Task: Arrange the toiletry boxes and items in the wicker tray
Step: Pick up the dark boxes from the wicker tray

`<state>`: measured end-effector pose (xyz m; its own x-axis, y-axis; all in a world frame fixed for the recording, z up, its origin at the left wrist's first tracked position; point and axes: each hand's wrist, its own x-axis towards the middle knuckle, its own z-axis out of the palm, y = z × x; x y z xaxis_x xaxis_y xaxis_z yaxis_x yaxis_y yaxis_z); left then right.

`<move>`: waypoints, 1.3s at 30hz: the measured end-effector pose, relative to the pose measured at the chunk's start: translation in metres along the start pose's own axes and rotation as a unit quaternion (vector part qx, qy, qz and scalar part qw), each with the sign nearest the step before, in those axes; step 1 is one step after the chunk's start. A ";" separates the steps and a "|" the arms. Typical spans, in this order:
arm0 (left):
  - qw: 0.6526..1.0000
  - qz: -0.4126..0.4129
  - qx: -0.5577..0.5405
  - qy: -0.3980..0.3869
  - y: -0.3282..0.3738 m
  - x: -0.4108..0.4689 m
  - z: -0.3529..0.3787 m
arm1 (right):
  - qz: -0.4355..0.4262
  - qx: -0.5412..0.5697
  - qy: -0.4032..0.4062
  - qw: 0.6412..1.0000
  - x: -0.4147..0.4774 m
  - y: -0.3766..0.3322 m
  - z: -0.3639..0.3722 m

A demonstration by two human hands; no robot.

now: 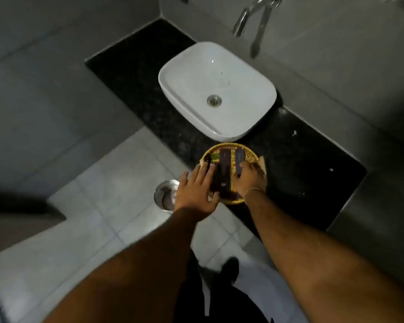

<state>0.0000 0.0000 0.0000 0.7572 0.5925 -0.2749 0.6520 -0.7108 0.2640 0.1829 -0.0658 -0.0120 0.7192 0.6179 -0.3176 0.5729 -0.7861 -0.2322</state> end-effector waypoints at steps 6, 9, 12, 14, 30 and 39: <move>1.000 -0.015 -0.016 -0.006 -0.010 -0.005 0.032 | 0.116 0.018 0.014 0.993 0.005 -0.003 0.038; 0.999 -0.019 -0.027 0.001 -0.017 0.001 0.026 | 0.136 0.070 0.037 0.988 0.010 -0.004 0.035; 0.997 -0.039 -0.063 0.008 -0.014 0.011 0.009 | 0.149 0.181 0.034 0.972 0.005 -0.005 0.024; 0.994 -0.042 -0.095 0.018 -0.010 0.022 -0.006 | 0.147 0.239 0.028 0.959 -0.003 -0.004 0.016; 0.826 -0.169 -0.537 -0.014 0.044 0.069 -0.091 | -0.094 0.411 0.010 0.907 -0.083 0.039 -0.032; 0.605 -0.244 -0.750 -0.111 0.048 0.062 -0.110 | -0.063 0.454 0.026 0.888 -0.092 0.040 -0.047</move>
<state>0.0824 0.0442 0.0971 0.5453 0.4094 -0.7315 0.2230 0.7704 0.5973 0.1583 -0.1536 0.0511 0.7018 0.6840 -0.1990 0.1135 -0.3832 -0.9167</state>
